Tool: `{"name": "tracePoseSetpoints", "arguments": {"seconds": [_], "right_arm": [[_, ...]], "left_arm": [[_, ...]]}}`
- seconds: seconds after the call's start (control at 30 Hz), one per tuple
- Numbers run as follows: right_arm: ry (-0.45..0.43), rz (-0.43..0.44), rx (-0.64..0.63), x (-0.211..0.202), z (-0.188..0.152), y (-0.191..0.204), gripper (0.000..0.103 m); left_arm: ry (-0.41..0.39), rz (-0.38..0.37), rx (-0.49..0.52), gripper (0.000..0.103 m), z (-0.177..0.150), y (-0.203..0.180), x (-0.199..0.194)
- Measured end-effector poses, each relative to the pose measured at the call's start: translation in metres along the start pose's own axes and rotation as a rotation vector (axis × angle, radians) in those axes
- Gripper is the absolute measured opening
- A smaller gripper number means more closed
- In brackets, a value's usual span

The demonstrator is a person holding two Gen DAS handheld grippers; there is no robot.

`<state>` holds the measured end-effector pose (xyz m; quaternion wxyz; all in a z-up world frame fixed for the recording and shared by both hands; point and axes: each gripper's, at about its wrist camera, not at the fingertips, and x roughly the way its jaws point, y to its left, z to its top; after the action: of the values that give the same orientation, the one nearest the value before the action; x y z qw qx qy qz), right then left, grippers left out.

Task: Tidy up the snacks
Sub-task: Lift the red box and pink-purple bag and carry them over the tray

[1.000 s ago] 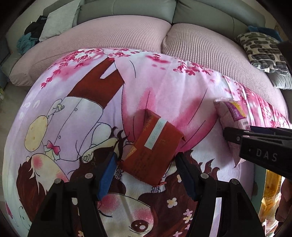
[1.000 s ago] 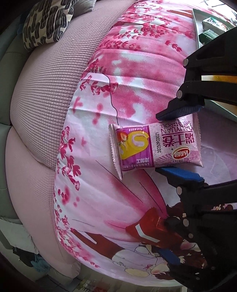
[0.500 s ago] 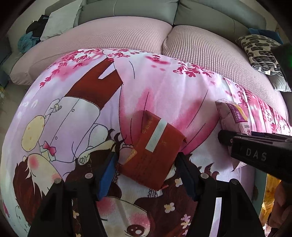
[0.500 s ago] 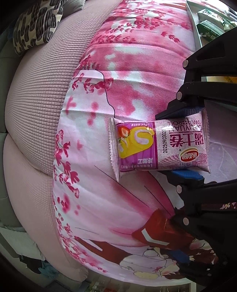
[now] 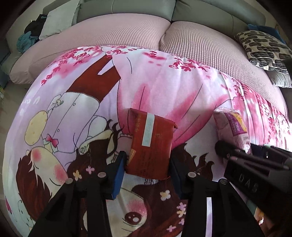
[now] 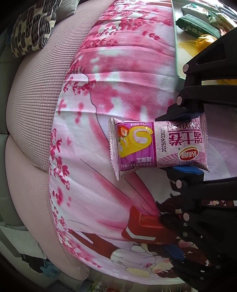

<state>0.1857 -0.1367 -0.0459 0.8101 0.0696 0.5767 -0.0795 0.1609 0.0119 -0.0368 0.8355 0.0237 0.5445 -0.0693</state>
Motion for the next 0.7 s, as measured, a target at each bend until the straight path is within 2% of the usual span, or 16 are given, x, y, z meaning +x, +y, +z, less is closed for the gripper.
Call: {"name": "tracePoseSetpoints", "arguments": {"seconds": [0.37,0.7], "right_arm": [[0.027,0.019,0.035,-0.014,-0.014,0.010,0.042],[0.020,0.075,0.068,-0.034,-0.053,0.005,0.041]], "left_arm": [[0.042,0.004,-0.043,0.045,-0.017,0.006,-0.011],[0.023,0.008,-0.057,0.045,-0.032,0.012,-0.036]]}}
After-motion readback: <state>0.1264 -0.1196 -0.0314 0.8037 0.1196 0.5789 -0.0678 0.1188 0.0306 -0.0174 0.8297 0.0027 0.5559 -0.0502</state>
